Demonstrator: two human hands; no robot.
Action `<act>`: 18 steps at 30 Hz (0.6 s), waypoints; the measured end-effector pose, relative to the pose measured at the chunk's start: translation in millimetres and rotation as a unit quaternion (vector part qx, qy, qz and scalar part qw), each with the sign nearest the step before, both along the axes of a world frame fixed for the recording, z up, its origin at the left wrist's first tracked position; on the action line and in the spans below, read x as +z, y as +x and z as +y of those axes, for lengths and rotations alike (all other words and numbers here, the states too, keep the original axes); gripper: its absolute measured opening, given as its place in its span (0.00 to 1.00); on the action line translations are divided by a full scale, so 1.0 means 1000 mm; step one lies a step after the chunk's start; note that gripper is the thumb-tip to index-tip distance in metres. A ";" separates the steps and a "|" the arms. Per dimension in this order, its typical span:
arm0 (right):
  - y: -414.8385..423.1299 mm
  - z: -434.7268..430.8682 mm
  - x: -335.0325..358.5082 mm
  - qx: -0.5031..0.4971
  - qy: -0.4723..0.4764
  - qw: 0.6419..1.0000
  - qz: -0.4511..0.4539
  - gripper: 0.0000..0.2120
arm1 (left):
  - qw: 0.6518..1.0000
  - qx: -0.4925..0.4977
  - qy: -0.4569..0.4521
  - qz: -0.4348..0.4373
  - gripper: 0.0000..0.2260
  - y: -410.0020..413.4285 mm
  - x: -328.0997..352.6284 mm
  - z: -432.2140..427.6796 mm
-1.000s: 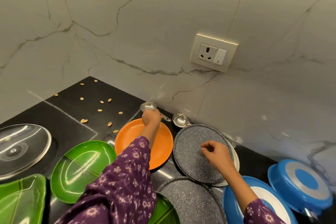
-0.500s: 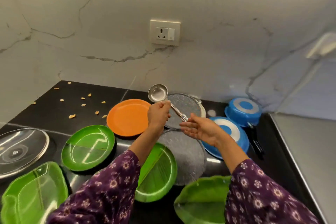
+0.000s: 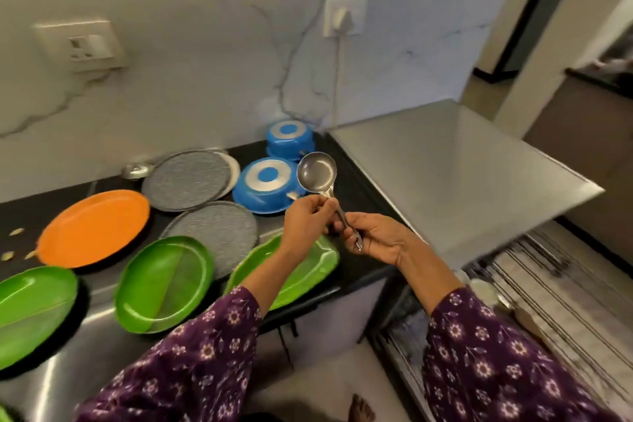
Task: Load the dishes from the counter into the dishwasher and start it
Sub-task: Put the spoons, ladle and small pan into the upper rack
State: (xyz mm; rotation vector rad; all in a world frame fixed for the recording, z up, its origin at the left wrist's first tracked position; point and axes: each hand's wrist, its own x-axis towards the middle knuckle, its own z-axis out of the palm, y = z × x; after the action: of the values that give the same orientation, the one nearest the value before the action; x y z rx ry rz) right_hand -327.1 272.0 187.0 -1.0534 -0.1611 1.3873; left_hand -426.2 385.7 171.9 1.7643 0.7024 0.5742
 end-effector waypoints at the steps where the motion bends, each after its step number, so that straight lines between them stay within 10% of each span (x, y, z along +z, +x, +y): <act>1: 0.007 -0.018 -0.002 -0.019 -0.006 1.000 -0.007 0.11 | 1.000 -0.019 0.004 0.009 0.11 0.008 -0.002 -0.013; 11: 0.101 -0.228 -0.055 -0.276 -0.137 0.940 -0.145 0.08 | 0.962 -0.221 0.137 0.085 0.06 0.098 -0.056 -0.141; 18: 0.158 -0.353 -0.120 -0.283 -0.364 0.814 -0.353 0.07 | 0.854 -0.381 0.345 0.082 0.05 0.202 -0.086 -0.191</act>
State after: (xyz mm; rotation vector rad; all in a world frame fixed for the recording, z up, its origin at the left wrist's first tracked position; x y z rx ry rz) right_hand -168.7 -80.7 67.0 -2.0418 0.1651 0.4263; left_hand -224.6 194.8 86.3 2.5682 -0.1843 0.1067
